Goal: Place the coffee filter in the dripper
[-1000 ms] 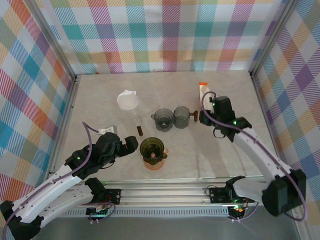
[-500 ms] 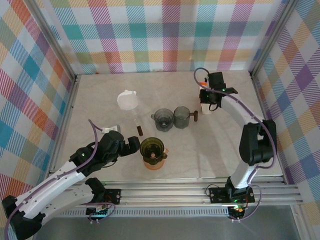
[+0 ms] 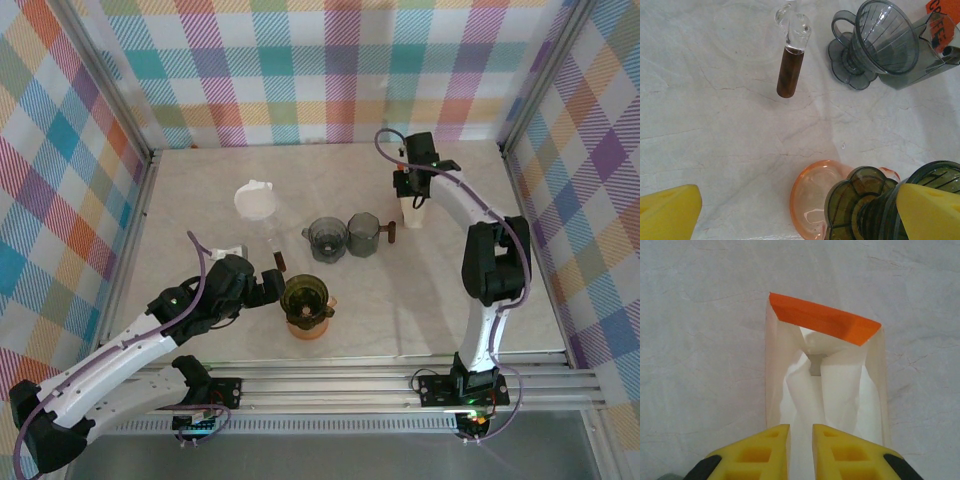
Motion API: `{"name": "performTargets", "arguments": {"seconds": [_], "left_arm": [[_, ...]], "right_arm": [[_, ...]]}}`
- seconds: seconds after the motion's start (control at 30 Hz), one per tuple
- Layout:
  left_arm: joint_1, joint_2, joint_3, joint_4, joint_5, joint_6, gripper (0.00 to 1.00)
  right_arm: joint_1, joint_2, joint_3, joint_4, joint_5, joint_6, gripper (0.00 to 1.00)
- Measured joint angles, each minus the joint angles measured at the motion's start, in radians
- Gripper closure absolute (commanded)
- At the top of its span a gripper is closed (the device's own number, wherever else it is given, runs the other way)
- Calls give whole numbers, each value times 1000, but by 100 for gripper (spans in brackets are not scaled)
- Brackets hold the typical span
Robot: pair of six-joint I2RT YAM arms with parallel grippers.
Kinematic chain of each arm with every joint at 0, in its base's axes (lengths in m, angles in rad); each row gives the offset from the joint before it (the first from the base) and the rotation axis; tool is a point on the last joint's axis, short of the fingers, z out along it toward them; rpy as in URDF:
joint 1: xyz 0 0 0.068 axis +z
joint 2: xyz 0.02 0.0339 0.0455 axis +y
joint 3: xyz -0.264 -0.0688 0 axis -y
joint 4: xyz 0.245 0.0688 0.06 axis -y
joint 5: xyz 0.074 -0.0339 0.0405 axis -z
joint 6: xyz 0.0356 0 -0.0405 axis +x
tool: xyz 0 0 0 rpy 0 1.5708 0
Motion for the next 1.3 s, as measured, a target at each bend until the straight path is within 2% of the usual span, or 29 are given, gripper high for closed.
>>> {"name": "performTargets", "arguments": {"seconds": [0.5, 0.67, 0.8, 0.97, 1.3], "left_arm": [[3, 3, 4, 0, 0, 3, 0], [5, 3, 4, 0, 0, 3, 0], [6, 3, 4, 0, 0, 3, 0], [6, 4, 4, 0, 0, 3, 0], [6, -3, 3, 1, 4, -2, 0]], "right_arm": [[0, 38, 21, -16, 6, -23, 78], [0, 59, 21, -16, 6, -23, 86], [0, 58, 21, -12, 5, -25, 100], [0, 48, 21, -12, 5, -29, 100], [10, -179, -63, -12, 6, -10, 100]]}}
